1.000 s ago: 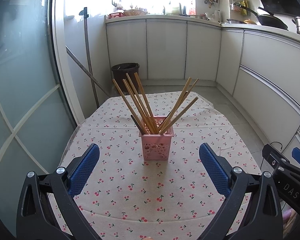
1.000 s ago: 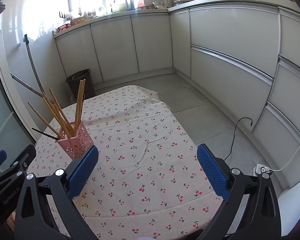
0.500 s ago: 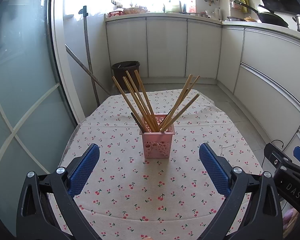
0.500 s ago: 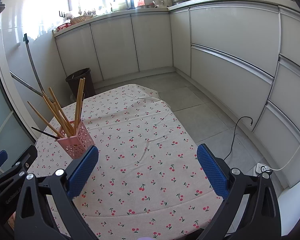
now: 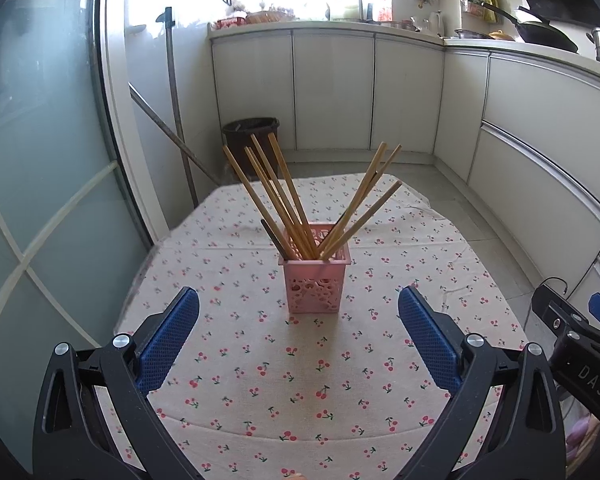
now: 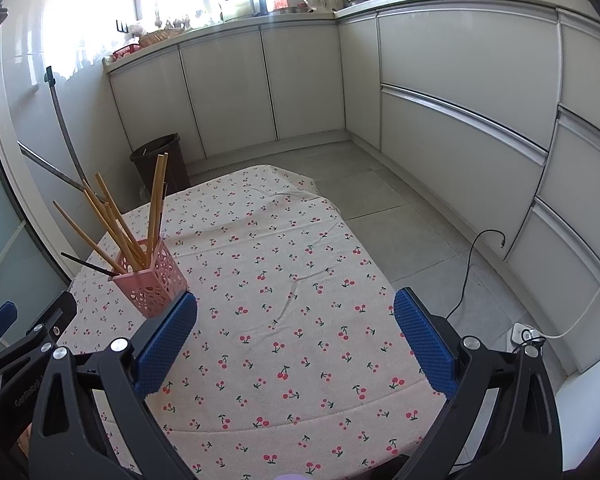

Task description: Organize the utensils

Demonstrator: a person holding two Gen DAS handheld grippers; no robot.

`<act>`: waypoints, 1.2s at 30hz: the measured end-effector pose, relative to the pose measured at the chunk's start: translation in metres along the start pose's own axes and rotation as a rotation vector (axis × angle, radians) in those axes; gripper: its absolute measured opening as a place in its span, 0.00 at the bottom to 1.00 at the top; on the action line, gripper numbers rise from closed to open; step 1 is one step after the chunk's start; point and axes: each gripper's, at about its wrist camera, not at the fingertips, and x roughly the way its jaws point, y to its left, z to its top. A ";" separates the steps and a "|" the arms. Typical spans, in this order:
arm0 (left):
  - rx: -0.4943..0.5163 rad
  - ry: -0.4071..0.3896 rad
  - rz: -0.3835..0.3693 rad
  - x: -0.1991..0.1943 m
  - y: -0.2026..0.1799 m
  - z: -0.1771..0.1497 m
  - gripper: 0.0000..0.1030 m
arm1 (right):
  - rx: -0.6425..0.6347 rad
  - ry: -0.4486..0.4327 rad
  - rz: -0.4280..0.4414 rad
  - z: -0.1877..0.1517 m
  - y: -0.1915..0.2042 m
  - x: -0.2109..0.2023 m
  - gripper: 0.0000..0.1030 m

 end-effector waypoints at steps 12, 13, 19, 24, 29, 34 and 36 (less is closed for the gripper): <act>-0.087 0.143 -0.066 0.035 0.010 -0.006 0.93 | 0.029 0.068 0.020 -0.001 -0.008 0.009 0.93; -0.083 0.133 -0.063 0.034 0.009 -0.006 0.93 | 0.029 0.073 0.021 -0.001 -0.008 0.010 0.93; -0.052 0.162 -0.049 0.037 0.003 -0.005 0.93 | 0.040 0.096 0.029 -0.001 -0.010 0.014 0.93; -0.027 0.179 -0.030 0.038 0.001 -0.006 0.93 | 0.034 0.101 0.031 -0.002 -0.009 0.015 0.93; -0.087 0.149 -0.066 0.034 0.010 -0.005 0.92 | 0.030 0.105 0.029 -0.002 -0.008 0.017 0.93; -0.079 0.101 -0.061 0.025 0.007 -0.001 0.93 | 0.024 0.103 0.027 -0.002 -0.006 0.017 0.93; -0.070 0.102 -0.073 0.022 0.006 0.001 0.93 | 0.019 0.100 0.023 -0.003 -0.005 0.016 0.93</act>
